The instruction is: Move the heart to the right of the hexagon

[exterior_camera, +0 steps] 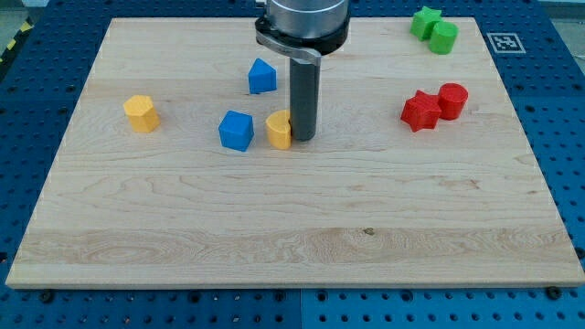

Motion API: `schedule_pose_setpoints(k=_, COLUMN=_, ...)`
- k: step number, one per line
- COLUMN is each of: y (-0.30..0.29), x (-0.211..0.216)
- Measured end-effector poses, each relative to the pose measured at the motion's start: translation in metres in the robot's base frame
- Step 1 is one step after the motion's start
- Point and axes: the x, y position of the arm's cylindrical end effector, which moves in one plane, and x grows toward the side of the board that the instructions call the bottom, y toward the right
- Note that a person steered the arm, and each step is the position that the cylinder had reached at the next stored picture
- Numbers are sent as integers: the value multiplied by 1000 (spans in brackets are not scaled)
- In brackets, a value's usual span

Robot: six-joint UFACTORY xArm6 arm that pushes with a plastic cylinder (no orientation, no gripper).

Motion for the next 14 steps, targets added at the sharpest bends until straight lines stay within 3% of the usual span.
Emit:
schedule_pose_setpoints(k=2, y=-63, x=0)
schedule_pose_setpoints(k=5, y=-42, x=-7)
schedule_pose_setpoints(k=7, y=-42, x=16)
schedule_pose_setpoints(k=10, y=-94, x=19)
schedule_pose_setpoints(k=14, y=-94, x=-23)
